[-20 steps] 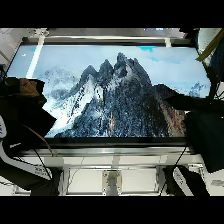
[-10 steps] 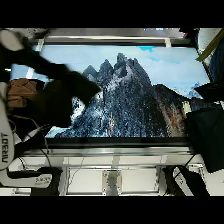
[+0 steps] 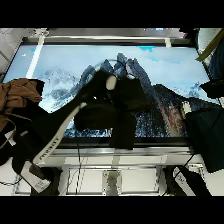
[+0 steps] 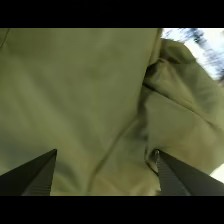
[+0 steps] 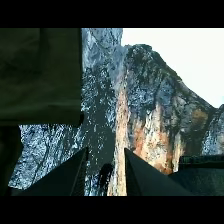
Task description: Fold the clothes and pants, and hang the long-sleeved shirts on hangers.
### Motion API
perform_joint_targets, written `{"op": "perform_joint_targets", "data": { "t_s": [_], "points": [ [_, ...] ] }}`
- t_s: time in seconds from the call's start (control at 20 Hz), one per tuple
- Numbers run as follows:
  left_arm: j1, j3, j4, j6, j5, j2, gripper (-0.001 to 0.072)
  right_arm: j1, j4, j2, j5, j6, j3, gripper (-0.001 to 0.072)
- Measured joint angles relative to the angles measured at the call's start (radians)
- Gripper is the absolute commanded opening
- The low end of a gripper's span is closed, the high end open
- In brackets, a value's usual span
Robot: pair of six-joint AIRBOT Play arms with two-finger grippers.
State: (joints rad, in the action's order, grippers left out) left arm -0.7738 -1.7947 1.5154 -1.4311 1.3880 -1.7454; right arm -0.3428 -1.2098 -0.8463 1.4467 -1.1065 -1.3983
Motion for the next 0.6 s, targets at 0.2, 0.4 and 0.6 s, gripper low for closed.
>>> {"op": "perform_joint_targets", "data": {
  "t_s": [0.2,0.4,0.6],
  "points": [
    [0.039,-0.007,0.259,-0.017,0.003,0.078,0.0693,0.0,0.008,-0.069,-0.002,0.0,-0.001,0.0266],
    [0.254,0.054,0.314,-0.09,0.007,0.169,0.0693,0.0,0.09,-0.174,0.004,-0.001,-0.001,0.0477],
    [0.516,0.247,0.108,-0.126,-0.009,0.204,0.0693,0.0,0.185,-0.314,0.004,-0.001,0.0,0.0521]
  ]
}}
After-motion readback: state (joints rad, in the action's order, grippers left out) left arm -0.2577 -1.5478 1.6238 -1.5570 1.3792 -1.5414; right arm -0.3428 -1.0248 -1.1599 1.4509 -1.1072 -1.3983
